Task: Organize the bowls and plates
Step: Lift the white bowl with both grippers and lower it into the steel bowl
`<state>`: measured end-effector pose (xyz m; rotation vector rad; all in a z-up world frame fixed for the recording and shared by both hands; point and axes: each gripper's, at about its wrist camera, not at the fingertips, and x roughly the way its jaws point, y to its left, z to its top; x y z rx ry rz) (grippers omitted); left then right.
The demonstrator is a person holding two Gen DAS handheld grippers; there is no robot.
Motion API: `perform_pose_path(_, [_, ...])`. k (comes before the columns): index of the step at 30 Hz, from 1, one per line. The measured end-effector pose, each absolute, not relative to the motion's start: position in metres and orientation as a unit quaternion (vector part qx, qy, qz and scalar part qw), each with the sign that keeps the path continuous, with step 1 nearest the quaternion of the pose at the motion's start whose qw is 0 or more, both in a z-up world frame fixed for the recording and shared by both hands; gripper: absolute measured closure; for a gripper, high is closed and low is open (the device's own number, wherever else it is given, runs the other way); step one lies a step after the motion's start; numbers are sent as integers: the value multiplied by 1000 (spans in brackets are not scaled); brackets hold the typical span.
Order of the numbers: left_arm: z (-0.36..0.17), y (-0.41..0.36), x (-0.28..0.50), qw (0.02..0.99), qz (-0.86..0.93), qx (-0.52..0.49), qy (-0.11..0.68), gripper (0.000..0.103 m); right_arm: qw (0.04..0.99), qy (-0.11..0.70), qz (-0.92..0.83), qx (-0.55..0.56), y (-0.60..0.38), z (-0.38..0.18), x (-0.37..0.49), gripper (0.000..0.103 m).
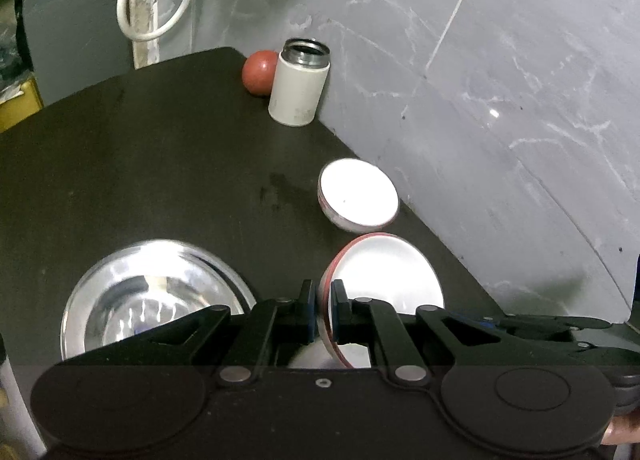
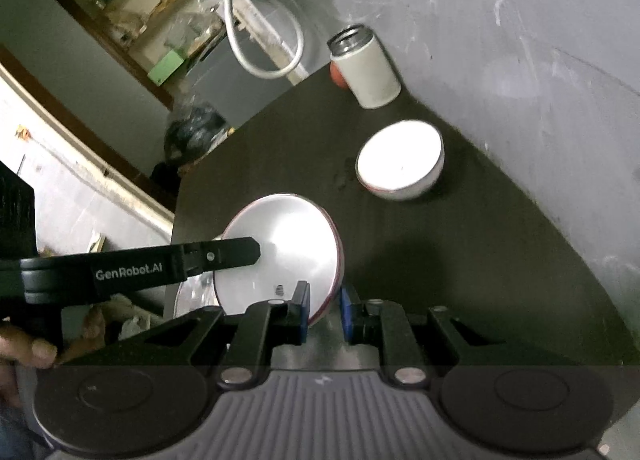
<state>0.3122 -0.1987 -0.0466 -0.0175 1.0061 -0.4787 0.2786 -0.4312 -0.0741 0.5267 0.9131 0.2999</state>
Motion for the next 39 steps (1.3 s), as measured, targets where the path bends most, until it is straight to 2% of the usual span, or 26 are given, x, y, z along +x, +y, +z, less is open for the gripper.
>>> perform_pose_path(16, [-71, -185, 266, 825, -187, -24, 532, 96, 833, 484, 187, 194, -419, -81, 254, 85])
perform_pose_path(39, [-94, -188, 269, 794, -157, -28, 587, 95, 815, 520, 197, 164, -412, -87, 265, 83])
